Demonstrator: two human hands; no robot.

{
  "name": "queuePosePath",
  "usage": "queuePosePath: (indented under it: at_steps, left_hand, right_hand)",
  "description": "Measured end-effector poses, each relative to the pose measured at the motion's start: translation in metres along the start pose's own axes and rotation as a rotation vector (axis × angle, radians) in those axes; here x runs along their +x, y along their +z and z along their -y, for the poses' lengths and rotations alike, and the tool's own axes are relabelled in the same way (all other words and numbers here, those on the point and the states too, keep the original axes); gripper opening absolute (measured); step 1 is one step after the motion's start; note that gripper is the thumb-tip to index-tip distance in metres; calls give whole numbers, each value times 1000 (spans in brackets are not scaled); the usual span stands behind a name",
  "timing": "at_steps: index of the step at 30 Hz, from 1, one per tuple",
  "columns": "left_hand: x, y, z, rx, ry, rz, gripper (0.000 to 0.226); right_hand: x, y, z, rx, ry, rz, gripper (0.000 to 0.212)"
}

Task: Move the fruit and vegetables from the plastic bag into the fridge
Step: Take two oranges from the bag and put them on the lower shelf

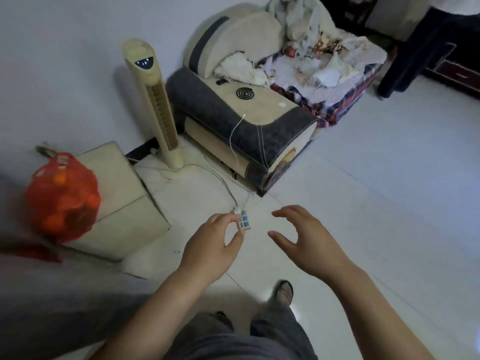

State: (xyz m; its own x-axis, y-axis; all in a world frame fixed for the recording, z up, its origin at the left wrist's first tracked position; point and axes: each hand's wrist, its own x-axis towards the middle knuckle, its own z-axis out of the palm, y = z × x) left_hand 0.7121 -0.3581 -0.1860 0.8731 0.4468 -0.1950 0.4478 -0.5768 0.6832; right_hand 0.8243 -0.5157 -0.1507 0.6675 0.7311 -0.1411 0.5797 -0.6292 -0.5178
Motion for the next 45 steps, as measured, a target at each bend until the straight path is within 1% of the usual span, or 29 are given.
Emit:
queuePosePath:
  at_steps: [4, 8, 12, 15, 20, 23, 27, 31, 35, 37, 39, 41, 43, 45]
  left_hand:
    - [41, -7, 9, 5, -166, -128, 35]
    - [94, -12, 13, -43, -366, -256, 36]
    - [138, -35, 22, -50, -554, -322, 38]
    - [158, -58, 37, -55, -643, -404, 37]
    - [177, -91, 84, -141, -768, -530, 36]
    - [199, -112, 126, -181, -821, -573, 36]
    - [228, -158, 188, -220, -847, -554, 37]
    - [242, -223, 246, -159, -859, -558, 38]
    - [243, -277, 291, -123, -849, -662, 35]
    - [241, -290, 309, -151, -841, -725, 30]
    - [240, -294, 326, -185, -868, -743, 26]
    - [239, -291, 348, -232, -948, -761, 28]
    - [240, -287, 373, -294, -1065, -862, 38]
    - [243, -285, 401, -366, -1225, -980, 35]
  right_hand:
    - [99, -9, -1, -5, -229, 113, 40]
    - [191, -18, 0, 8, -439, 241, 40]
    - [270, -14, 9, 10, -583, 347, 41]
    - [313, 3, 28, -18, -668, 415, 43]
    - [371, 44, 78, -43, -764, 543, 43]
    - [410, 69, 115, -60, -811, 582, 41]
    - [465, 97, 167, -110, -832, 593, 41]
    - [511, 124, 225, -144, -875, 614, 41]
    - [551, 155, 279, -133, -933, 675, 40]
    - [571, 175, 303, -141, -976, 721, 38]
    - [593, 197, 327, -151, -1004, 769, 37]
    - [617, 227, 349, -149, -1041, 830, 34]
    - [639, 262, 371, -153, -1084, 901, 32]
    - [658, 301, 393, -172, -1138, 981, 31]
